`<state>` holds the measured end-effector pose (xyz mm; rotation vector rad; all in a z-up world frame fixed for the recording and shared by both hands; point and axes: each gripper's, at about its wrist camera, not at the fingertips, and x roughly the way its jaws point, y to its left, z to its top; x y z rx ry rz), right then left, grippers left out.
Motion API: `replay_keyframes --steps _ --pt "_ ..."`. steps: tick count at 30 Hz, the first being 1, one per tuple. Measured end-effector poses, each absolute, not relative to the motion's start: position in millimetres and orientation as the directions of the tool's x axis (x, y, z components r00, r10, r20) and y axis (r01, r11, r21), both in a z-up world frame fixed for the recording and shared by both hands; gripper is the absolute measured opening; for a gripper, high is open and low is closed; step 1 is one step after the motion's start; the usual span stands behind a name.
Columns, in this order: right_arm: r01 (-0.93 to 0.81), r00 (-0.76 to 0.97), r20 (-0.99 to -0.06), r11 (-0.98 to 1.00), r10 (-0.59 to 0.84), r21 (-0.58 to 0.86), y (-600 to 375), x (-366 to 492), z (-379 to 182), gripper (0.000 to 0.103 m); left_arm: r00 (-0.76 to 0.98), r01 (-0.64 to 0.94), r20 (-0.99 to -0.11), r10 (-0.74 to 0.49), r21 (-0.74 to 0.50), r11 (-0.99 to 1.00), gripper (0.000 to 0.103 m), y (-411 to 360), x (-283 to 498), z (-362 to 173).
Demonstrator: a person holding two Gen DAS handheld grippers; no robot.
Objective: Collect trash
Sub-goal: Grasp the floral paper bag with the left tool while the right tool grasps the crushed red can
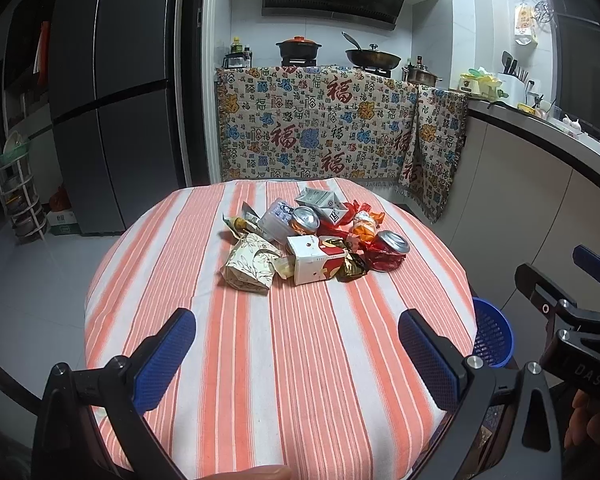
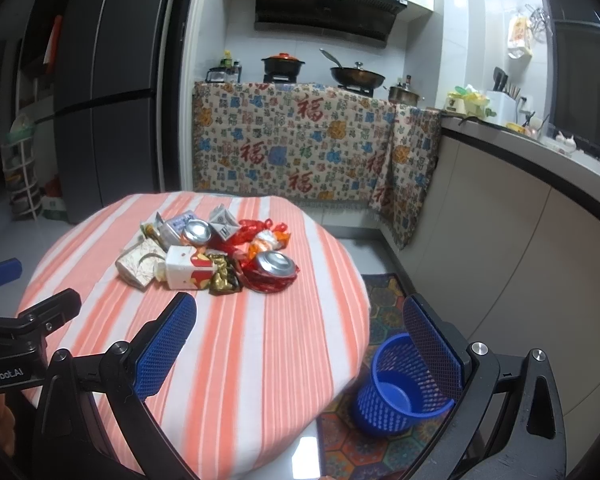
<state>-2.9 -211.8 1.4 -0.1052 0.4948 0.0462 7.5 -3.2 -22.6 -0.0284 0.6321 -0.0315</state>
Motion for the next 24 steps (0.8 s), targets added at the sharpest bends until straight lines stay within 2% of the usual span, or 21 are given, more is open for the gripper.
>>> replay_keyframes --steps 8,19,24 --pt "-0.135 0.856 -0.507 0.99 0.099 -0.033 -212 7 -18 0.103 0.735 0.014 -0.675 -0.07 -0.089 0.996 0.103 15 31 -60" --pt "-0.187 0.712 -0.691 0.982 0.124 -0.016 -192 73 -104 0.103 0.576 0.009 -0.816 -0.048 -0.053 0.999 0.103 42 102 -137" --pt "-0.217 0.631 -0.764 0.976 0.137 -0.004 -181 103 -136 0.103 0.532 0.003 -0.846 -0.033 -0.037 0.999 0.103 55 136 -159"
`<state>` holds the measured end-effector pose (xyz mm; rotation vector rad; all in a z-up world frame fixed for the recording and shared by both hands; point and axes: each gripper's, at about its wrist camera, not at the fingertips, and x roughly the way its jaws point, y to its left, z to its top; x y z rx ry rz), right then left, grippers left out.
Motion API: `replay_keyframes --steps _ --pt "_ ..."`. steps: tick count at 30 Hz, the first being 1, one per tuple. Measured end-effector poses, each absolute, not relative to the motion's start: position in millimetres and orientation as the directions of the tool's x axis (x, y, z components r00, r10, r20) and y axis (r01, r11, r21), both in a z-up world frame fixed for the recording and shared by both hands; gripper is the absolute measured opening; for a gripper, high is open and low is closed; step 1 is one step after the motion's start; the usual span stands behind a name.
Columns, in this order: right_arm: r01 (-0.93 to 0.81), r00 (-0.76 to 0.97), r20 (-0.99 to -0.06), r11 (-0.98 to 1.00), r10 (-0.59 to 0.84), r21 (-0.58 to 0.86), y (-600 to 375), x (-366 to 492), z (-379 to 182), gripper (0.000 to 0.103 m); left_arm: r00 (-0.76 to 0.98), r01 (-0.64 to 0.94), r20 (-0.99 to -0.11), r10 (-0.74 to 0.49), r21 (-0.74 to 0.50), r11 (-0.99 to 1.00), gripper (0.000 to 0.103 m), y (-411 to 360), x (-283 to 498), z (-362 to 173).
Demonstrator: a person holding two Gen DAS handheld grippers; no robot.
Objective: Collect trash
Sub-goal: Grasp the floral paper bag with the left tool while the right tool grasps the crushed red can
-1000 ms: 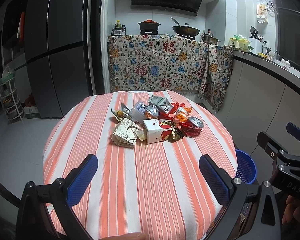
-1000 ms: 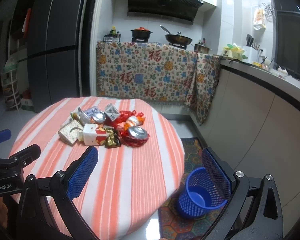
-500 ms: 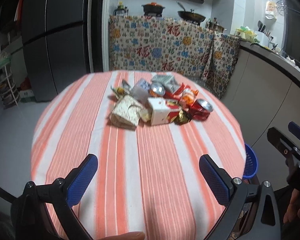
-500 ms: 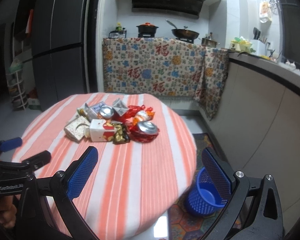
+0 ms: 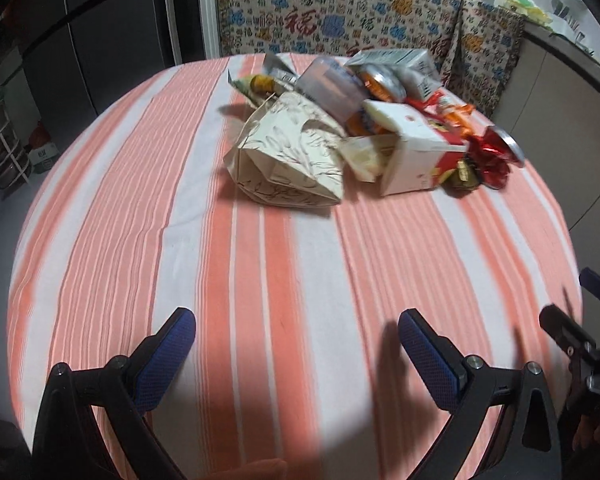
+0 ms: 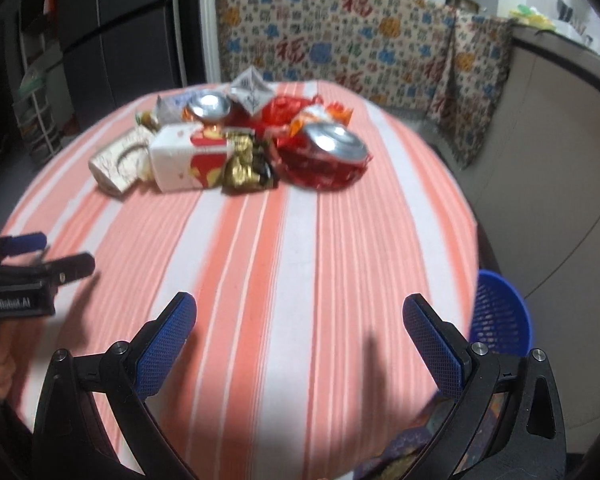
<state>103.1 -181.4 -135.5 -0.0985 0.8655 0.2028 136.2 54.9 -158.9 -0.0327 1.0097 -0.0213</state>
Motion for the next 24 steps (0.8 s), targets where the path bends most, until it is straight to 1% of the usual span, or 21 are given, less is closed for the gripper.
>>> replay_keyframes --steps 2,5,8,14,18,24 --pt "-0.228 0.602 -0.785 0.974 0.143 0.002 -178 110 -145 0.103 0.542 0.009 -0.84 -0.002 0.003 1.0 0.103 57 146 -160" --pt "-0.24 0.58 -0.801 0.971 0.147 0.005 -172 117 -154 0.103 0.552 0.024 -0.834 -0.009 0.005 1.0 0.103 62 158 -159" --pt "-0.247 0.579 -0.799 0.969 0.16 0.015 -167 122 -155 0.103 0.57 0.035 -0.822 -0.013 0.008 0.999 0.103 68 165 -160" --pt "-0.291 0.566 -0.804 0.957 0.18 0.01 -154 141 -157 0.103 0.561 0.048 -0.827 -0.015 0.014 0.999 0.103 62 176 -160" --pt "-0.297 0.568 -0.801 0.955 0.19 0.016 -153 138 -157 0.103 0.5 0.142 -0.863 -0.076 -0.005 0.99 0.103 67 195 -154" --pt "-0.29 0.572 -0.799 0.957 0.183 0.011 -153 139 -156 0.103 0.497 0.253 -0.86 -0.116 0.015 0.967 0.103 66 229 -141"
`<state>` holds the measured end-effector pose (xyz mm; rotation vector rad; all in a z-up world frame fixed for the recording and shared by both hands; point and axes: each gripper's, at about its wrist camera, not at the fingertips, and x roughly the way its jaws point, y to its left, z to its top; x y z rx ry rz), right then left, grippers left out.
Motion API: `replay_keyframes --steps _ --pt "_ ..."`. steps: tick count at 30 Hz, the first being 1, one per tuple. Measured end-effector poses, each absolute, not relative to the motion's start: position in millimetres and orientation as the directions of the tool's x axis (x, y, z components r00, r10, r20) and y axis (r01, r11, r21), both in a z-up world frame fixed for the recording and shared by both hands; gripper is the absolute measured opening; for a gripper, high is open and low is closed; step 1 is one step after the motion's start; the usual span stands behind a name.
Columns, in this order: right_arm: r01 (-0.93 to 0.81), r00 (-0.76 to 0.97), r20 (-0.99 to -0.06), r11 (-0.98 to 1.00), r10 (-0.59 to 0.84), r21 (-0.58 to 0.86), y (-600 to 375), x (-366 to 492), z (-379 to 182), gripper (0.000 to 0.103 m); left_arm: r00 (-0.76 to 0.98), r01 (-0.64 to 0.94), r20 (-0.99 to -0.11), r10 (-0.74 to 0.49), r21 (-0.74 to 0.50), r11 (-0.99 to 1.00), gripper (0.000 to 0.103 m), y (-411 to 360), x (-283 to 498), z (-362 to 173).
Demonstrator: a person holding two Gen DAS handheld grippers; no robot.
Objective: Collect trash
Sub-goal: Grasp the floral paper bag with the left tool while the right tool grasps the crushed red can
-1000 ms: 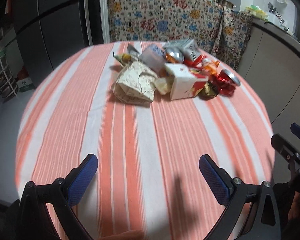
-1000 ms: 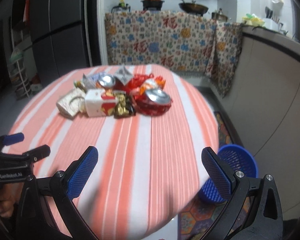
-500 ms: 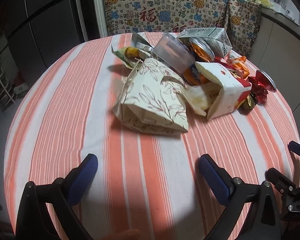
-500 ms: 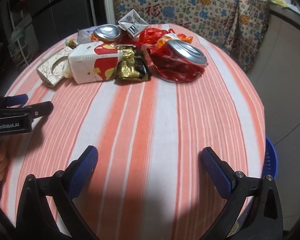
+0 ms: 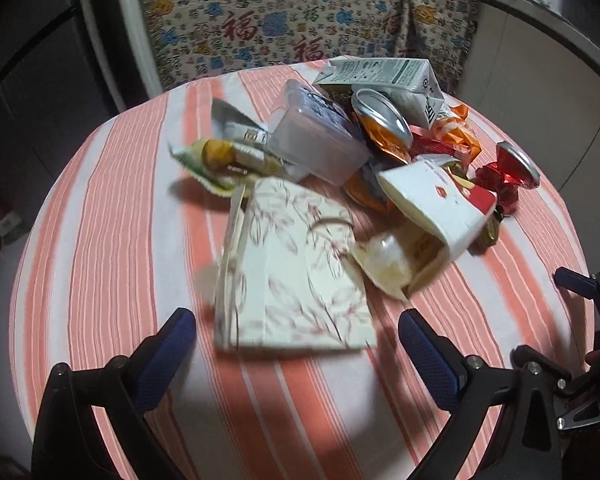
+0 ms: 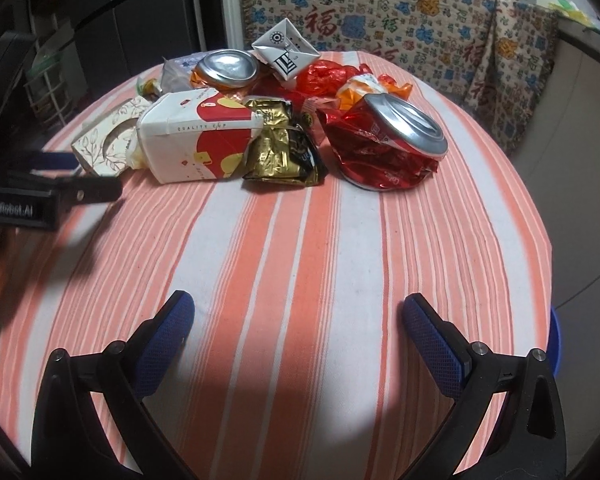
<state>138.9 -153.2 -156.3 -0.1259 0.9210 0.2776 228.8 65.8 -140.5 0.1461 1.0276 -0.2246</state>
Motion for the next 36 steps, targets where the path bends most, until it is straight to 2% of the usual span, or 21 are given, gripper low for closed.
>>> replay_keyframes --steps 2,3,4,5,12,19,22,25,29,31,36 --pt "-0.29 0.572 -0.8 0.957 0.183 0.012 -154 140 -156 0.103 0.48 0.279 -0.868 -0.129 0.012 0.96 0.102 66 240 -142" --pt "-0.29 0.572 -0.799 0.957 0.183 0.012 -154 140 -156 0.103 0.477 0.292 -0.868 -0.134 0.012 0.956 0.098 66 244 -142" --pt "-0.29 0.573 -0.799 0.957 0.182 0.01 -156 140 -156 0.103 0.476 0.309 -0.868 -0.144 0.011 0.951 0.078 66 245 -142" --pt "-0.289 0.572 -0.799 0.957 0.184 0.013 -156 141 -156 0.103 0.466 0.321 -0.872 -0.15 0.008 0.947 0.068 66 246 -143" --pt "-0.289 0.572 -0.799 0.957 0.189 0.019 -158 140 -157 0.103 0.5 0.19 -0.86 -0.105 -0.01 0.982 0.067 70 201 -146" --pt "-0.287 0.572 -0.793 0.957 0.21 0.047 -162 140 -157 0.103 0.56 0.059 -0.821 -0.114 -0.097 0.993 0.068 64 143 -148" --pt "-0.265 0.577 -0.776 0.957 0.255 0.118 -178 142 -155 0.103 0.586 0.067 -0.807 -0.071 -0.039 0.997 0.069 54 137 -150" --pt "-0.228 0.586 -0.783 0.97 0.209 0.088 -196 165 -153 0.103 0.595 0.084 -0.802 -0.052 -0.002 0.996 0.073 47 132 -153" --pt "-0.292 0.586 -0.789 0.956 0.184 0.006 -201 208 -146 0.103 0.602 0.083 -0.796 -0.063 -0.016 0.996 0.074 49 126 -154" --pt "-0.392 0.583 -0.769 0.92 0.262 0.016 -199 228 -137 0.103 0.601 0.087 -0.796 -0.067 -0.018 0.996 0.074 50 126 -154" --pt "-0.526 0.525 -0.798 0.85 0.297 -0.029 -185 267 -139 0.103 0.601 0.091 -0.795 -0.076 -0.026 0.995 0.074 52 125 -154"
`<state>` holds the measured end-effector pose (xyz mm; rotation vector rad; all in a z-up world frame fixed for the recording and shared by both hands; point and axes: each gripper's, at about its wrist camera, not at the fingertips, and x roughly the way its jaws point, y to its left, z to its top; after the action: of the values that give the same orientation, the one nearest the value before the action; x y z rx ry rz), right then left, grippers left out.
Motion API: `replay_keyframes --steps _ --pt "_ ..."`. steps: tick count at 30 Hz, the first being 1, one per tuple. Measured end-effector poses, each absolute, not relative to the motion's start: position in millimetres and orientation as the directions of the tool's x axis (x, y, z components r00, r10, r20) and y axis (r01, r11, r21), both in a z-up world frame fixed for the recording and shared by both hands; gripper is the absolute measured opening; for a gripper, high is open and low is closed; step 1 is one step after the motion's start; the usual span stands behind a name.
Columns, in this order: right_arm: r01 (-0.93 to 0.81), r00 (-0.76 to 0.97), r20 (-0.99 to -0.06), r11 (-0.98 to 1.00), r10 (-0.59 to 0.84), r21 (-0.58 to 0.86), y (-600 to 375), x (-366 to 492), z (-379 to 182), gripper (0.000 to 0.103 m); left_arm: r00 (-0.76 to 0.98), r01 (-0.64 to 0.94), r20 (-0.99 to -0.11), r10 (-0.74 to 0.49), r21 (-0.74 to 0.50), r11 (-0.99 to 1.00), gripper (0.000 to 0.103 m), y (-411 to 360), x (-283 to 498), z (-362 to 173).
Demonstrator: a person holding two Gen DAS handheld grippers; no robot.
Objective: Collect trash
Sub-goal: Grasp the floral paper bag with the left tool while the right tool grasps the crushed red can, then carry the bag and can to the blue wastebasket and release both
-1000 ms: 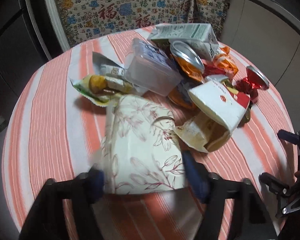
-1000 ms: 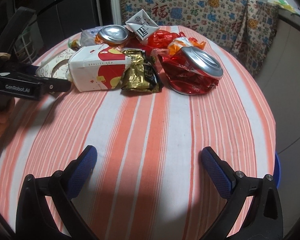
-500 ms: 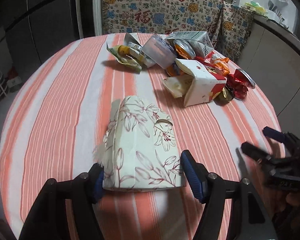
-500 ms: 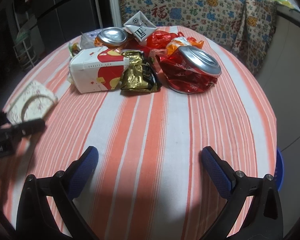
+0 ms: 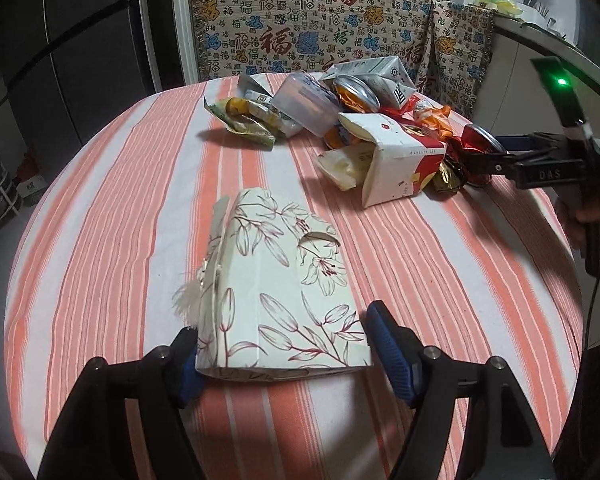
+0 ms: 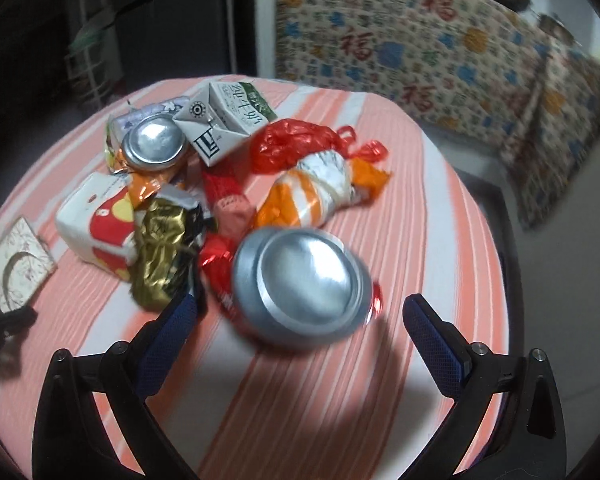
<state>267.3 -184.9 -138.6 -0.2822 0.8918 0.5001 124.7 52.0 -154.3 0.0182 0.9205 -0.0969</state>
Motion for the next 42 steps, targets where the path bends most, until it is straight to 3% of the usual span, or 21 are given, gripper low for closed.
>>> replay_keyframes --steps 3,8,13,18,20,21,22,23,32,42 --pt "-0.584 0.398 -0.82 0.803 0.412 0.12 -184 273 -144 0.102 0.601 0.097 -0.796 -0.076 -0.022 0.995 0.074 52 123 -154" --pt "-0.675 0.14 -0.751 0.617 0.645 0.404 -188 240 -131 0.099 0.598 0.096 -0.798 -0.082 -0.031 0.995 0.074 54 123 -154" --pt "-0.703 0.274 -0.774 0.668 0.571 0.244 -184 234 -114 0.101 0.576 0.099 -0.811 -0.104 -0.057 0.994 0.074 56 127 -151" --pt "-0.768 0.252 -0.804 0.617 0.539 0.173 -150 240 -113 0.101 0.545 0.111 -0.823 -0.159 -0.117 0.987 0.074 64 131 -148" --pt "-0.787 0.259 -0.838 0.608 0.48 0.106 -134 236 -116 0.1 0.532 0.126 -0.832 -0.156 -0.105 0.986 0.069 65 133 -148" --pt "-0.785 0.252 -0.861 0.614 0.443 0.086 -129 237 -119 0.095 0.53 0.134 -0.834 -0.152 -0.095 0.986 0.065 65 133 -147" --pt "-0.779 0.23 -0.878 0.62 0.42 0.092 -131 238 -121 0.086 0.531 0.141 -0.834 -0.148 -0.086 0.986 0.065 64 131 -146" --pt "-0.773 0.207 -0.888 0.625 0.41 0.108 -132 240 -123 0.067 0.534 0.144 -0.832 -0.146 -0.081 0.986 0.065 65 130 -145" --pt "-0.636 0.281 -0.852 0.75 0.442 0.18 -183 222 -99 0.065 0.57 0.184 -0.79 -0.223 -0.142 0.973 0.064 41 111 -121" --pt "-0.323 0.474 -0.798 0.917 0.372 0.235 -318 222 -77 0.065 0.509 0.418 -0.759 -0.407 -0.196 0.887 0.064 -103 141 -96"
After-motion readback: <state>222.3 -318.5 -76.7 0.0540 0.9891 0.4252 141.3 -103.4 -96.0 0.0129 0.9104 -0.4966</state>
